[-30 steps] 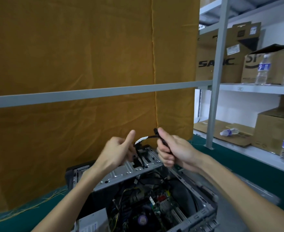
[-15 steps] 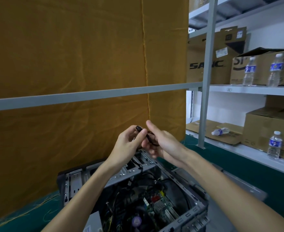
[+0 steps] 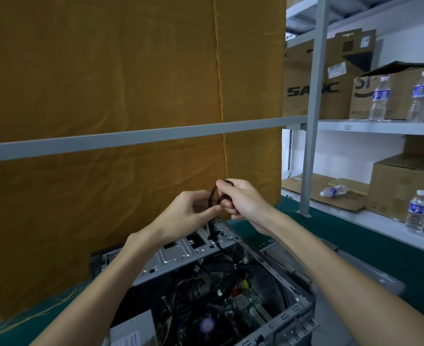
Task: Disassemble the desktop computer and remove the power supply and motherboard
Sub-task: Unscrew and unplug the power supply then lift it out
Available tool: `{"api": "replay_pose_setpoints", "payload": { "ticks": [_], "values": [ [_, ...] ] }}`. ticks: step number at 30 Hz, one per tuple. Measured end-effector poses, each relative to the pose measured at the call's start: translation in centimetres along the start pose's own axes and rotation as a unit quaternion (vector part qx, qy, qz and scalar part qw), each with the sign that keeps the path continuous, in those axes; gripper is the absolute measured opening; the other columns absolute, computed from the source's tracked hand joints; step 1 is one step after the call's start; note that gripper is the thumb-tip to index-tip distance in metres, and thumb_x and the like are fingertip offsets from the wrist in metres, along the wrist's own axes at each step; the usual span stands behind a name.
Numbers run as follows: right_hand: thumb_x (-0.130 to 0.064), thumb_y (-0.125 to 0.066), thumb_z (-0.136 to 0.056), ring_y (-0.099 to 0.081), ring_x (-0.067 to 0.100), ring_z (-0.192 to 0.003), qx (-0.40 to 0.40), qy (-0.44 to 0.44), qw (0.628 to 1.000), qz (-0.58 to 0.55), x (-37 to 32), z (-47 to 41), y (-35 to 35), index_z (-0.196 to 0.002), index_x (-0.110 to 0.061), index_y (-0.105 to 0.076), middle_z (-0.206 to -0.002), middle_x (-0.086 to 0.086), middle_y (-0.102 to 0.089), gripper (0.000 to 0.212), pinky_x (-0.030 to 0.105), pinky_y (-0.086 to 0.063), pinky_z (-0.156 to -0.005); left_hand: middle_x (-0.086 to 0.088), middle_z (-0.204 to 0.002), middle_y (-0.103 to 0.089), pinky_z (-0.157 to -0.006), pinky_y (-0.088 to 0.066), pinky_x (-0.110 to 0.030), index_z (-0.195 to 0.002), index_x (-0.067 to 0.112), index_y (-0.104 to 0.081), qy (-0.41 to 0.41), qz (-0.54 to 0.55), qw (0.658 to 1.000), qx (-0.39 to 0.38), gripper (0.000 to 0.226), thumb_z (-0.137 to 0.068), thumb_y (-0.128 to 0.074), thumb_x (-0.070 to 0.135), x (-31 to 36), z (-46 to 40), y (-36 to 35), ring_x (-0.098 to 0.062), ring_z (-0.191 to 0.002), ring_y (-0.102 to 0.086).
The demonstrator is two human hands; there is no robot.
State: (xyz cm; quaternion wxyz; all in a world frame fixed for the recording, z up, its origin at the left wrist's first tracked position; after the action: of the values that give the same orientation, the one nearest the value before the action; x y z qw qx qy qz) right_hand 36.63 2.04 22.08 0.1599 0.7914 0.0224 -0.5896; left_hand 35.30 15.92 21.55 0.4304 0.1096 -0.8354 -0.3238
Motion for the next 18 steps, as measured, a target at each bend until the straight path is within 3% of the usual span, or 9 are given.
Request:
{"api": "replay_pose_setpoints", "payload": {
  "ticks": [2,4,5,7,9,12,14,16,18],
  "values": [
    [-0.035,-0.049,-0.106,-0.043,0.011,-0.053,0.023,0.034,0.998,0.052,-0.6,-0.5,0.5,-0.085,-0.014,-0.057,-0.057,-0.007,-0.050,0.031,0.026,-0.035,-0.052,-0.004,-0.086,-0.077,-0.068,-0.055,-0.020,-0.108,0.012,-0.065,0.024,0.089,0.996,-0.004,0.019,-0.100,-0.064,0.029,-0.1,-0.2,-0.4,-0.016,-0.077,-0.074],
    [-0.047,-0.057,-0.101,-0.058,0.007,-0.068,0.043,0.054,0.994,0.084,-0.5,-0.6,0.6,-0.099,-0.012,-0.061,-0.075,-0.010,-0.065,0.035,0.028,-0.046,-0.068,-0.008,-0.079,-0.075,-0.065,-0.055,-0.021,-0.104,0.010,-0.062,0.034,0.102,0.994,0.023,0.019,-0.104,-0.057,0.028,-0.2,-0.3,-0.3,-0.021,-0.071,-0.074],
    [-0.057,-0.061,-0.095,-0.064,0.006,-0.083,0.034,0.039,0.996,0.078,0.3,-0.5,0.3,-0.113,-0.014,-0.059,-0.094,-0.007,-0.071,0.046,0.031,-0.052,-0.080,-0.006,-0.074,-0.073,-0.062,-0.054,-0.022,-0.100,0.010,-0.061,0.040,0.096,0.994,0.045,0.021,-0.106,-0.052,0.028,-0.4,-0.5,-0.1,-0.020,-0.067,-0.072],
    [-0.083,-0.061,-0.077,-0.063,0.014,-0.117,-0.033,-0.041,0.995,0.080,3.3,0.3,-1.2,-0.141,-0.017,-0.044,-0.131,0.000,-0.066,0.094,0.045,-0.049,-0.106,0.001,-0.068,-0.066,-0.062,-0.052,-0.024,-0.095,0.009,-0.057,0.077,0.134,0.983,0.101,0.026,-0.109,-0.044,0.026,-1.2,-0.7,0.2,-0.017,-0.062,-0.064],
    [-0.095,-0.058,-0.063,-0.056,0.013,-0.129,-0.128,-0.110,0.979,0.113,6.5,1.7,-3.0,-0.148,-0.025,-0.041,-0.141,-0.004,-0.060,0.111,0.048,-0.040,-0.115,0.001,-0.073,-0.060,-0.071,-0.054,-0.033,-0.094,0.006,-0.051,0.128,0.284,0.940,0.137,0.026,-0.111,-0.037,0.021,-2.3,-0.8,0.0,-0.016,-0.063,-0.057],
    [-0.068,-0.063,-0.088,-0.064,0.010,-0.118,-0.191,-0.127,0.969,0.091,9.5,3.1,-4.7,-0.125,-0.020,-0.065,-0.116,-0.005,-0.075,0.061,0.045,-0.041,-0.114,0.001,-0.067,-0.048,-0.066,-0.052,-0.035,-0.096,0.009,-0.043,0.135,0.485,0.844,0.186,0.018,-0.111,-0.034,0.014,-3.2,-0.7,0.5,-0.013,-0.058,-0.049],
    [-0.044,-0.057,-0.103,-0.070,0.025,-0.111,-0.155,-0.128,0.980,0.016,10.0,3.1,-4.8,-0.098,-0.010,-0.069,-0.104,0.008,-0.078,0.036,0.048,-0.046,-0.111,0.004,-0.065,-0.042,-0.060,-0.045,-0.030,-0.101,0.010,-0.044,0.127,0.512,0.827,0.195,0.012,-0.110,-0.036,0.012,-3.6,-0.4,1.7,-0.011,-0.056,-0.041],
    [-0.034,-0.052,-0.106,-0.074,0.034,-0.091,-0.116,-0.122,0.981,-0.095,9.1,2.9,-4.2,-0.088,-0.009,-0.059,-0.081,0.012,-0.072,0.032,0.046,-0.054,-0.100,0.005,-0.064,-0.039,-0.057,-0.039,-0.027,-0.109,0.005,-0.051,0.141,0.441,0.865,0.193,0.014,-0.109,-0.039,0.012,-4.6,0.2,2.9,-0.010,-0.054,-0.036],
    [-0.033,-0.050,-0.107,-0.068,0.026,-0.063,-0.077,-0.068,0.989,-0.110,7.1,2.1,-2.9,-0.087,-0.009,-0.055,-0.061,0.002,-0.057,0.032,0.041,-0.057,-0.084,0.006,-0.062,-0.042,-0.057,-0.035,-0.025,-0.109,0.005,-0.061,0.166,0.277,0.931,0.169,0.021,-0.106,-0.051,0.024,-5.4,1.0,3.5,-0.011,-0.055,-0.038]
  ]
}}
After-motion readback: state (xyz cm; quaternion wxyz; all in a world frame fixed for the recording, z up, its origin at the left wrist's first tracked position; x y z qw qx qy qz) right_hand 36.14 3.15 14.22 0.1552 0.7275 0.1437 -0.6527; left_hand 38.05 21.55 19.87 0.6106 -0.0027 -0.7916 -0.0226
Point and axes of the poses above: each hand's wrist, its own z-axis away from the middle knuckle, its own y-axis out of the back of the hand, x = y × z, the point moved 6 cm from there along -z, towards the middle knuckle
